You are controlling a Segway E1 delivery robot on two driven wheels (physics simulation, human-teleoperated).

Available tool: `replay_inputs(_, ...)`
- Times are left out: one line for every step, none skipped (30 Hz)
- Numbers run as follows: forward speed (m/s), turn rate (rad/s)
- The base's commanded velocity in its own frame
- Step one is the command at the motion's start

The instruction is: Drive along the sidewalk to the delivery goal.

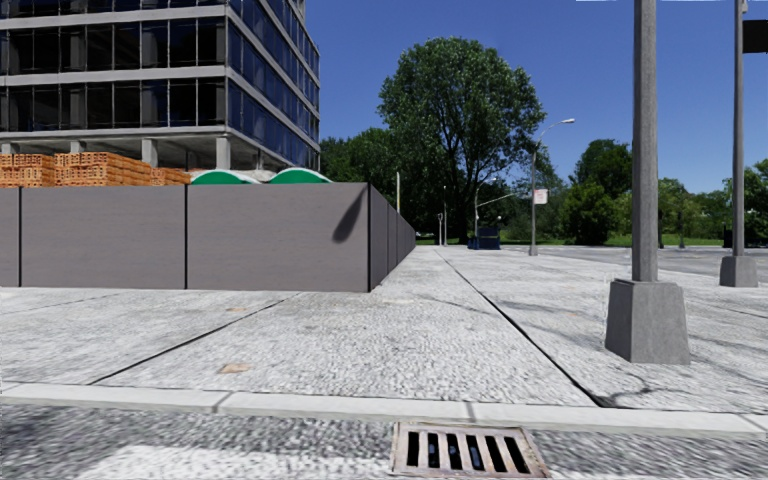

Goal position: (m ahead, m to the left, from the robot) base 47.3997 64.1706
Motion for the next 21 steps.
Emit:
replay_inputs(2.00, 0.00)
replay_inputs(2.00, 0.00)
replay_inputs(2.00, 0.00)
replay_inputs(2.00, 0.00)
replay_inputs(2.00, 0.00)
replay_inputs(1.97, 0.00)
replay_inputs(1.70, 0.00)
replay_inputs(1.70, 0.00)
replay_inputs(1.57, 0.00)
replay_inputs(1.50, 0.00)
replay_inputs(1.43, 0.00)
replay_inputs(1.36, 0.00)
replay_inputs(1.30, 0.00)
replay_inputs(1.25, 0.00)
replay_inputs(1.16, 0.00)
replay_inputs(1.16, 0.00)
replay_inputs(1.13, 0.00)
replay_inputs(1.08, 0.00)
replay_inputs(1.02, 0.00)
replay_inputs(0.99, 0.00)
replay_inputs(0.97, 0.00)
